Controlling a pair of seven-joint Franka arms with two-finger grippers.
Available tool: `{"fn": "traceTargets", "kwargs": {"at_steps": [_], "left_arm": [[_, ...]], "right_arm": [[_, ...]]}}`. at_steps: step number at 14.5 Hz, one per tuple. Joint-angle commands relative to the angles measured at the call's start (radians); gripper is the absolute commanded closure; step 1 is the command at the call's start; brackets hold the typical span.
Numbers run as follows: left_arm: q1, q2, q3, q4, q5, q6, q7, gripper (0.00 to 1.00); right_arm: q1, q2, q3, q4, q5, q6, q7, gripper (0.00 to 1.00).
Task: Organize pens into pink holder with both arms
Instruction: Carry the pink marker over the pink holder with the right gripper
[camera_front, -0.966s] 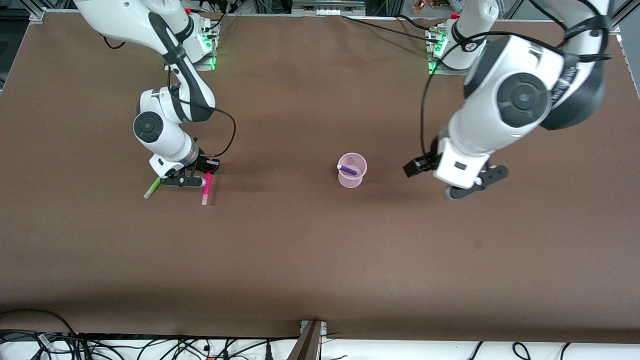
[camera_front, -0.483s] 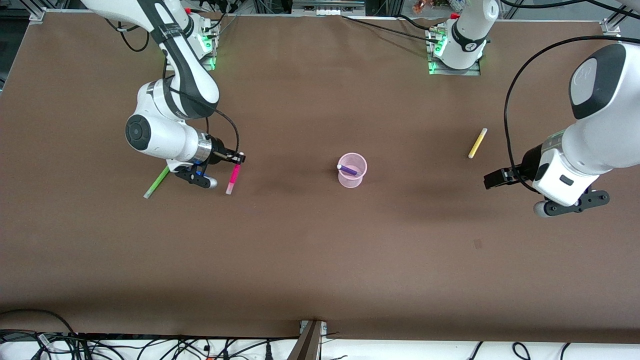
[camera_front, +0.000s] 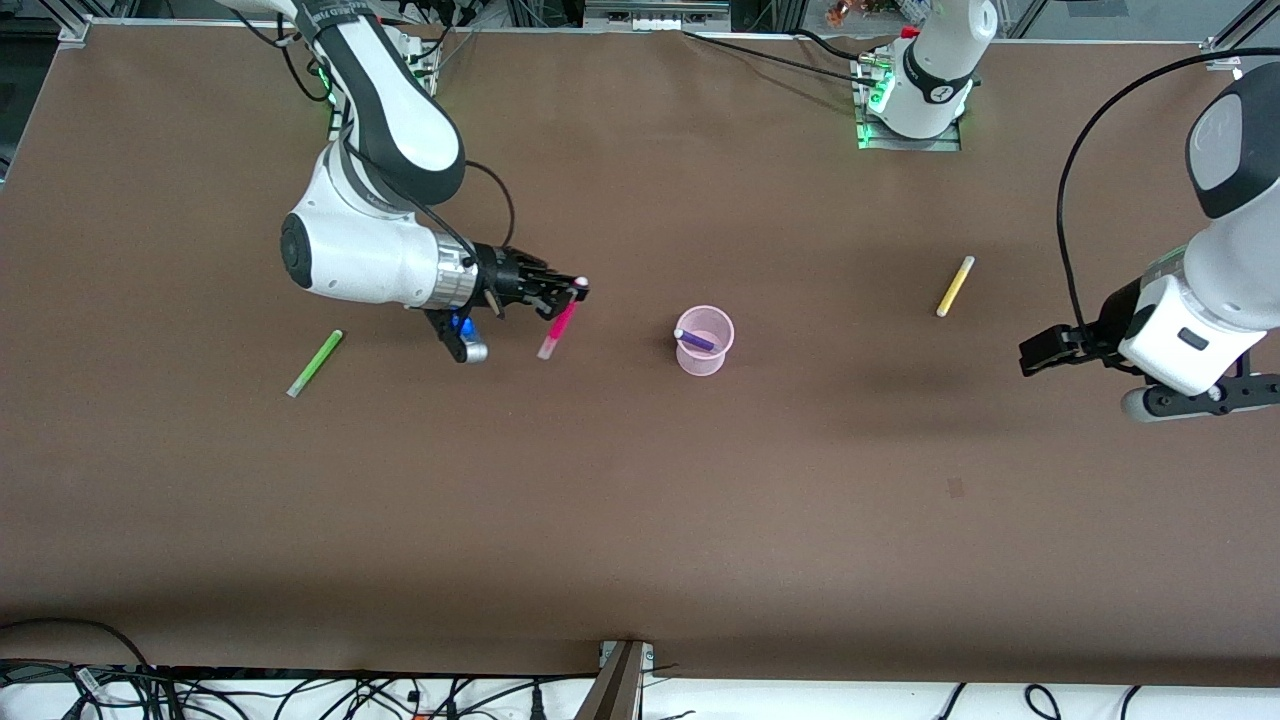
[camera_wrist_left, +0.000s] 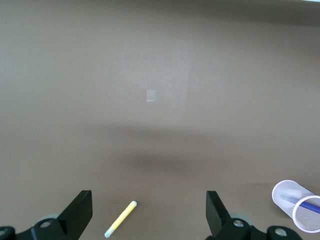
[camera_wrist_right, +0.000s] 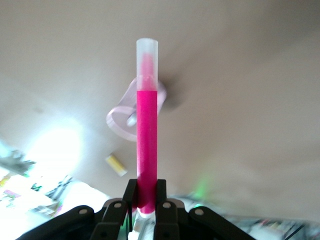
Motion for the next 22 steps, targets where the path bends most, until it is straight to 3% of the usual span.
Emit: {"fn": "traceTargets", "kwargs": {"at_steps": [1,6,8,10,13,22], "left_arm": [[0.021,-0.059,-0.012,-0.069,0.015,0.038,0.023,0.00],[-0.001,-0.061,-0.004,-0.066,0.017,0.038,0.027,0.00],[-0.080,-0.067,0.080,-0.068,0.011,0.034,0.052,0.00],[-0.145,-0.076,0.167,-0.071,0.003,0.032,0.096,0.00],[-0.147,-0.076,0.195,-0.074,-0.005,0.029,0.174,0.00],[-0.133,-0.069,0.191,-0.069,-0.017,0.034,0.181,0.00]], "right_arm": [[0.039,0.082,-0.003,0.080,0.208,0.027,0.062,1.00],[0.122,0.188,-0.003,0.143,0.498,0.121,0.135,1.00],[0.179,0.191,-0.003,0.156,0.553,0.210,0.163,1.00],[0.208,0.194,-0.003,0.160,0.563,0.262,0.186,1.00],[0.236,0.231,-0.003,0.199,0.607,0.291,0.183,1.00],[0.300,0.337,-0.003,0.286,0.621,0.362,0.178,1.00]]}}
